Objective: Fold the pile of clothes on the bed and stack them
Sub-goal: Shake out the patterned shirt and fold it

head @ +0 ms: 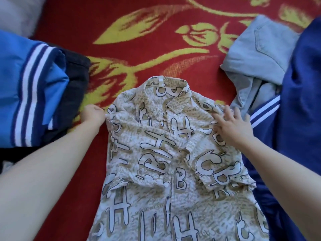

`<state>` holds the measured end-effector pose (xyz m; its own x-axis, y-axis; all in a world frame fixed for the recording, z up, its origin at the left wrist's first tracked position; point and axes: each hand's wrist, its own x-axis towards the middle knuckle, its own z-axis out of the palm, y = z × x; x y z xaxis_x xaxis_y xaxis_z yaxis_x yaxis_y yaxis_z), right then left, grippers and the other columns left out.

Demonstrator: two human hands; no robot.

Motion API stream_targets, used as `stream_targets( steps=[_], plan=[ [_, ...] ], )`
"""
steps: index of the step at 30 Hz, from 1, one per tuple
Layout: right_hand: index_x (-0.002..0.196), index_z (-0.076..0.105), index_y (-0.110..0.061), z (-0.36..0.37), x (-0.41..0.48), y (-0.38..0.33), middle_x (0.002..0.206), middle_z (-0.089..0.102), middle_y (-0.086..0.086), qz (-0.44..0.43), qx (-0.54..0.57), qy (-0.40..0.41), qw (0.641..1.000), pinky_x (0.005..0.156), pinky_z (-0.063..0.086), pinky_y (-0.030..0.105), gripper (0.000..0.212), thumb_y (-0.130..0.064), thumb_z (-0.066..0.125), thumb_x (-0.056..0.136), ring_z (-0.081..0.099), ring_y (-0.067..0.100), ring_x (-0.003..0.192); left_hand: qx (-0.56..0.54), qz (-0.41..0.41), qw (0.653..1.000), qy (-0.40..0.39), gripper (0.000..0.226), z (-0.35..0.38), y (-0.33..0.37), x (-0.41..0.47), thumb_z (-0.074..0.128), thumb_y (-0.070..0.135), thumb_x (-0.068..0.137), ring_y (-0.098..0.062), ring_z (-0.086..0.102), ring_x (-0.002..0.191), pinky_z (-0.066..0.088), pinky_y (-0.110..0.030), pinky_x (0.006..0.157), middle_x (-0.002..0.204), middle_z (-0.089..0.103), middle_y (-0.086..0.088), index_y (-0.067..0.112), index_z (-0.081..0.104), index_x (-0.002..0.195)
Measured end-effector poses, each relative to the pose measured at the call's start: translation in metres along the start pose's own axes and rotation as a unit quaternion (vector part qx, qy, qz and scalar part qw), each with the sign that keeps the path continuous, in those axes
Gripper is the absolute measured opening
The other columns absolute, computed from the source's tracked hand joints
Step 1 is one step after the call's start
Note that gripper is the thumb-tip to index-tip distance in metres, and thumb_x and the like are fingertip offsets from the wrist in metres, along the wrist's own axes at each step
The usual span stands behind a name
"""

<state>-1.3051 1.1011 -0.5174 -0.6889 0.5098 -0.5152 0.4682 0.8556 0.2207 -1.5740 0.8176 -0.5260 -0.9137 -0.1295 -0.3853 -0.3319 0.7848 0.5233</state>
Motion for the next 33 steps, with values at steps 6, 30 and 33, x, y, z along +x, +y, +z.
stream_targets(
  steps=[6, 30, 33],
  plan=[
    [0.130, 0.040, -0.023, -0.003, 0.012, -0.011, 0.135, 0.038, 0.014, 0.030, 0.047, 0.039, 0.998, 0.099, 0.030, 0.049, 0.040, -0.041, 0.039, 0.094, 0.033, 0.035, 0.125, -0.084, 0.083, 0.981, -0.155, 0.015, -0.010, 0.000, -0.027, 0.059, 0.033, 0.090, -0.012, 0.056, 0.082, 0.043, -0.022, 0.065, 0.087, 0.060, 0.007, 0.020, 0.055, 0.092],
    [0.116, 0.063, -0.015, -0.041, 0.036, 0.016, 0.116, 0.060, 0.011, 0.086, 0.285, 0.069, 0.952, 0.088, 0.029, 0.040, 0.034, -0.005, 0.054, 0.085, 0.047, 0.033, 0.115, -0.034, 0.076, 0.983, -0.164, 0.018, -0.041, 0.016, 0.001, 0.065, -0.004, 0.079, -0.012, 0.057, 0.056, 0.048, -0.019, 0.050, 0.075, 0.061, -0.009, 0.001, 0.066, 0.096],
    [0.108, 0.067, -0.005, -0.037, 0.024, 0.032, 0.108, 0.057, 0.020, 0.091, 0.306, 0.123, 0.940, 0.087, 0.033, 0.041, 0.026, -0.002, 0.059, 0.083, 0.047, 0.037, 0.109, -0.146, 0.014, 0.968, -0.202, 0.014, -0.062, 0.009, 0.002, 0.059, -0.008, 0.081, -0.005, 0.058, 0.041, 0.046, -0.014, 0.040, 0.049, 0.063, 0.003, 0.006, 0.059, 0.081]
  ],
)
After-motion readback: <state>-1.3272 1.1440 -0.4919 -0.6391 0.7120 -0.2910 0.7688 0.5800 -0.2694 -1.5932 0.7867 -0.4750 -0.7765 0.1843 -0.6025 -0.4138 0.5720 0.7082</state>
